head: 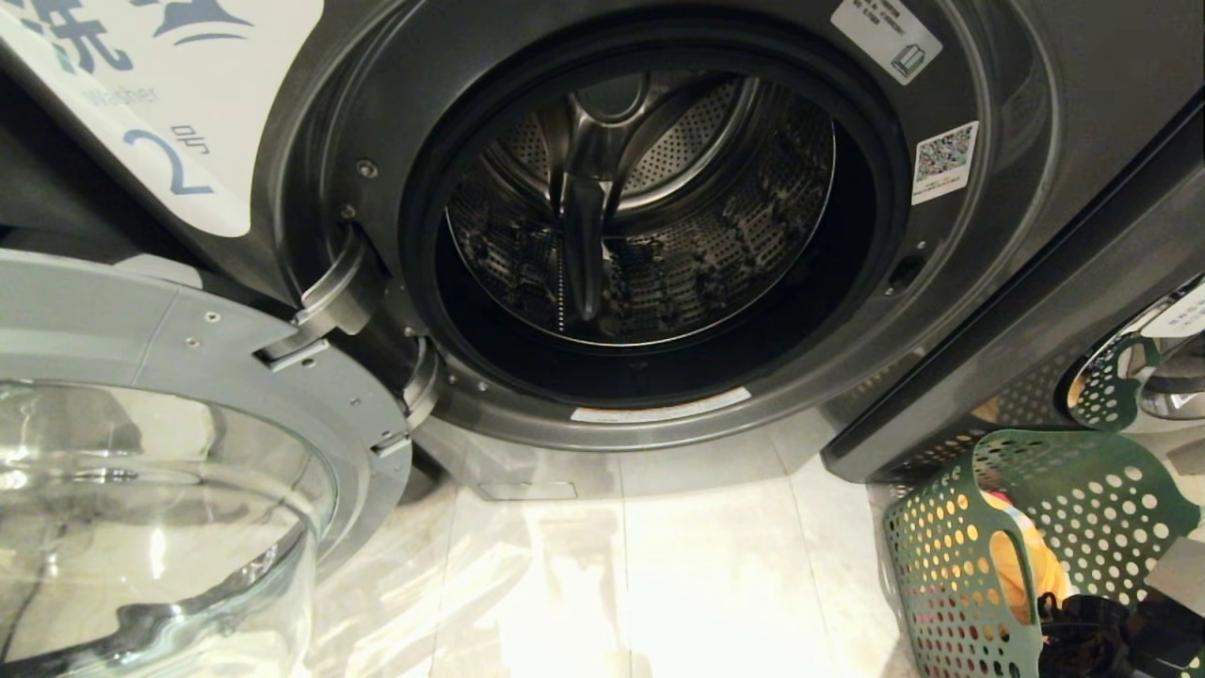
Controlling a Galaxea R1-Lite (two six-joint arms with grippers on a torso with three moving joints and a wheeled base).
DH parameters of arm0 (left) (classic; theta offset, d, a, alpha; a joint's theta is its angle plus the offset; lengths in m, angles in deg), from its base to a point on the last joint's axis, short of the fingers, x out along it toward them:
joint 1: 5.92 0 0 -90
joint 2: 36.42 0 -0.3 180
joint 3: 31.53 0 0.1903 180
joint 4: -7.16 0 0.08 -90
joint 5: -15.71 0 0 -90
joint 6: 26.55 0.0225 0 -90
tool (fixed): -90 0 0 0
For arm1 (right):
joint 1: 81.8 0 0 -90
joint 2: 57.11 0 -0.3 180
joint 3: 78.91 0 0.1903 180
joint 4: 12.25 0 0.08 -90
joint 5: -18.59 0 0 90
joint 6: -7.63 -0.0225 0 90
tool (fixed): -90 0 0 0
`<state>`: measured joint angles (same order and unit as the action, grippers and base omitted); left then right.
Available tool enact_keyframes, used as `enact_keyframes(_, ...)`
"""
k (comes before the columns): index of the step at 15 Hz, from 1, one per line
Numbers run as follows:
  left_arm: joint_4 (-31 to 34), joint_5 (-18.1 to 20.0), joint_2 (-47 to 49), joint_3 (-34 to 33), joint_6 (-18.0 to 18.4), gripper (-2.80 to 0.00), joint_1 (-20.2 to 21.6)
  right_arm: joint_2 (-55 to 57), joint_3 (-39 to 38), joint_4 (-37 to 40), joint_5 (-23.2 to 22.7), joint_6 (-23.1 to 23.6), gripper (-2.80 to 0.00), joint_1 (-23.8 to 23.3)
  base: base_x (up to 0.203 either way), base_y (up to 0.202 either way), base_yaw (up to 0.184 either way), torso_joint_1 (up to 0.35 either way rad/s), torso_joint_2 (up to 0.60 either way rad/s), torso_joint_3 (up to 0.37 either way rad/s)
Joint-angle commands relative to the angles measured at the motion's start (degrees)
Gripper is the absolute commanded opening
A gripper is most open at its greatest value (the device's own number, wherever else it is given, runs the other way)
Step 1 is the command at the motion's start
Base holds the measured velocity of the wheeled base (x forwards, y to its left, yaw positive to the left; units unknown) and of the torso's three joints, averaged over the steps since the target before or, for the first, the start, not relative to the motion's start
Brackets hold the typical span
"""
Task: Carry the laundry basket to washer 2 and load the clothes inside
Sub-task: Place the clothes into the washing machine
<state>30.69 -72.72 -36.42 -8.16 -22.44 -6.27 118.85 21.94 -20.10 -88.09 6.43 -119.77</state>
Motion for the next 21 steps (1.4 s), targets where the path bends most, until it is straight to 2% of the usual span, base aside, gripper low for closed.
enact_keyframes(1,0.02,0.01,0.00,0.00,0.02,-2.80,0.00,0.09,0.12,-0.14,-1.44,-0.02,0.00,0.00,0.000,0.000,0.000,0.000,0.00,0.000)
enact_keyframes(4,0.02,0.01,0.00,0.00,0.02,-2.80,0.00,0.09,0.48,-0.33,-1.59,-0.20,0.00,0.97,0.000,0.000,0.000,0.000,0.00,0.000)
enact_keyframes(6,0.02,0.01,0.00,0.00,0.02,-2.80,0.00,-0.15,0.71,-1.31,3.87,1.06,0.00,0.93,0.000,0.000,0.000,0.000,0.00,0.000)
enact_keyframes(7,0.02,0.01,0.00,0.00,0.02,-2.80,0.00,-0.55,0.70,-3.03,8.69,3.76,0.00,0.78,0.000,0.000,0.000,0.000,0.00,0.000)
enact_keyframes(8,0.02,0.01,0.00,0.00,0.02,-2.80,0.00,-1.53,0.38,-4.94,10.41,8.42,0.00,-0.02,0.000,0.000,0.000,0.000,0.00,0.000)
enact_keyframes(9,0.02,0.01,0.00,0.00,0.02,-2.80,0.00,-2.83,-0.27,-5.76,10.76,12.85,0.00,-1.27,0.000,0.000,0.000,0.000,0.00,0.000)
enact_keyframes(11,0.02,0.01,0.00,0.00,0.02,-2.80,0.00,-4.68,-1.17,-6.04,11.23,18.61,0.00,-2.88,0.000,0.000,0.000,0.000,0.00,0.000)
enact_keyframes(14,0.02,0.01,0.00,0.00,0.02,-2.80,0.00,-4.31,-0.67,-6.05,14.12,19.75,0.00,-3.33,0.000,0.000,0.000,0.000,0.00,0.000)
enact_keyframes(17,0.02,0.01,0.00,0.00,0.02,-2.80,0.00,-1.96,-0.55,-5.95,12.82,19.09,0.00,-3.58,0.000,0.000,0.000,0.000,0.00,0.000)
enact_keyframes(19,0.02,0.01,0.00,0.00,0.02,-2.80,0.00,-0.28,-0.34,-5.93,7.41,17.77,0.00,-3.80,0.000,0.000,0.000,0.000,0.00,0.000)
enact_keyframes(21,0.02,0.01,0.00,0.00,0.02,-2.80,0.00,0.00,-0.66,-5.09,6.50,16.42,0.00,-4.04,0.000,0.000,0.000,0.000,0.00,0.000)
